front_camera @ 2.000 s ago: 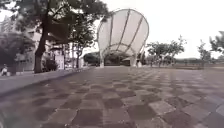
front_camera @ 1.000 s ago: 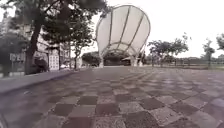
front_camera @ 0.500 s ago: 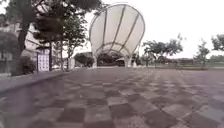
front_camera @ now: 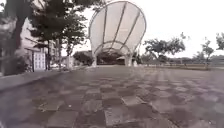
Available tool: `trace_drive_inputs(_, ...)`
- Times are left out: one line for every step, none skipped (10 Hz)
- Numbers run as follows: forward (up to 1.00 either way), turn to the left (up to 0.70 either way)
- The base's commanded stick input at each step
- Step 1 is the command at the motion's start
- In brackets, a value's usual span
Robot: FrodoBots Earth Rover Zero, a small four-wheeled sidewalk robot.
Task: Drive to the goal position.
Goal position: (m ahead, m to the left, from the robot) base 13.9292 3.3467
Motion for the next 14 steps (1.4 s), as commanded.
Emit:
trace_drive_inputs(1.00, 0.00)
trace_drive_inputs(1.00, 0.00)
trace_drive_inputs(1.00, 0.00)
trace_drive_inputs(1.00, 0.00)
trace_drive_inputs(1.00, 0.00)
trace_drive_inputs(1.00, 0.00)
trace_drive_inputs(1.00, 0.00)
trace_drive_inputs(1.00, 0.00)
trace_drive_inputs(1.00, 0.00)
trace_drive_inputs(1.00, 0.00)
trace_drive_inputs(1.00, 0.00)
trace_drive_inputs(1.00, 0.00)
trace_drive_inputs(1.00, 0.00)
trace_drive_inputs(1.00, 0.00)
